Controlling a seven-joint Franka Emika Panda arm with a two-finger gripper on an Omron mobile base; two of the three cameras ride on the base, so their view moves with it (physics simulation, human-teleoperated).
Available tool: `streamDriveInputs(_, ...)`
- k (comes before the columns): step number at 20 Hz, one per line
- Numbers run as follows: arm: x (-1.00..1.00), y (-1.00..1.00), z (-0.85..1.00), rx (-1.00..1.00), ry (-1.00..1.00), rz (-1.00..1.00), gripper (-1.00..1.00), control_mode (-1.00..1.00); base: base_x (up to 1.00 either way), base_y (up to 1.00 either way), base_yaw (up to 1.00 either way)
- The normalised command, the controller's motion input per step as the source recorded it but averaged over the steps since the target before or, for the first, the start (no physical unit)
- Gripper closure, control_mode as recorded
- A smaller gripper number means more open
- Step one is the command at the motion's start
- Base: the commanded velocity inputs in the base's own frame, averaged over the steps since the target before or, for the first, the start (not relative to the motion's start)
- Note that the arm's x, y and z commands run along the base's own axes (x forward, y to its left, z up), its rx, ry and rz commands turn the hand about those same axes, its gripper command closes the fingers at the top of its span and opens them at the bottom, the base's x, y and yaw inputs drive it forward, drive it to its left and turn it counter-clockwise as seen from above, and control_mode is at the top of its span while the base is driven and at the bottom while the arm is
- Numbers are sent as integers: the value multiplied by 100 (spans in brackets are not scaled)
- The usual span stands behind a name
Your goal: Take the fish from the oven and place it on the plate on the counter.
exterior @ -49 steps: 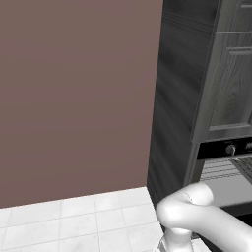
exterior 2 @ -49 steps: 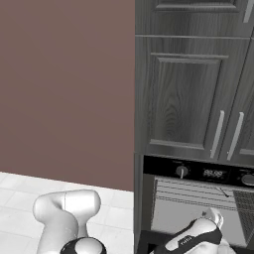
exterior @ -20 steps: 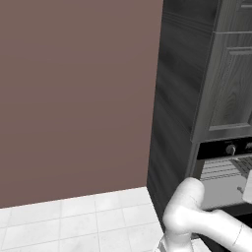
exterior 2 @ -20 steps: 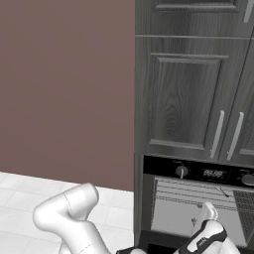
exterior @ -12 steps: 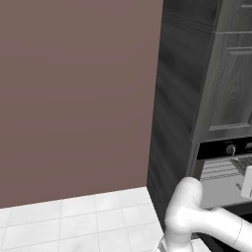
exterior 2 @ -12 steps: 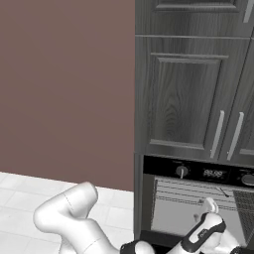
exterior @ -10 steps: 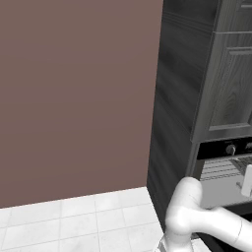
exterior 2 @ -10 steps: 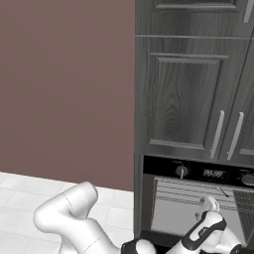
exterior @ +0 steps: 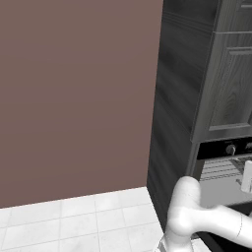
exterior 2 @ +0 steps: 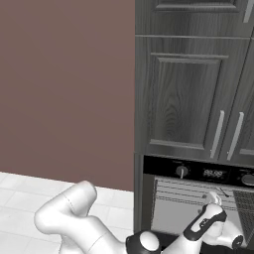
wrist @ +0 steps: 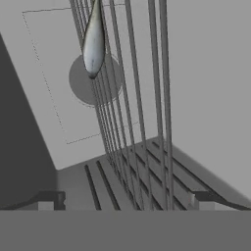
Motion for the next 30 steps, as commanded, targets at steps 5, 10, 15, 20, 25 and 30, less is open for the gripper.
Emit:
streamDriveInputs(5, 0, -3, -50, 3, -4, 0, -100, -100, 0, 0, 0)
streamDriveInputs(10, 0, -2, -28, 1, -1, 0, -100, -100, 0, 0, 0)
streamDriveInputs(15, 0, -10, -38, 8, -7, 0, -100, -100, 0, 0, 0)
streamDriveInputs(20, 0, -17, -67, 10, -12, -2, -100, -100, 0, 0, 0)
streamDriveInputs(25, 0, -11, -74, 12, -17, -3, -100, -100, 0, 0, 0)
streamDriveInputs(30, 2, -7, -54, 13, -18, -3, -100, -100, 0, 0, 0)
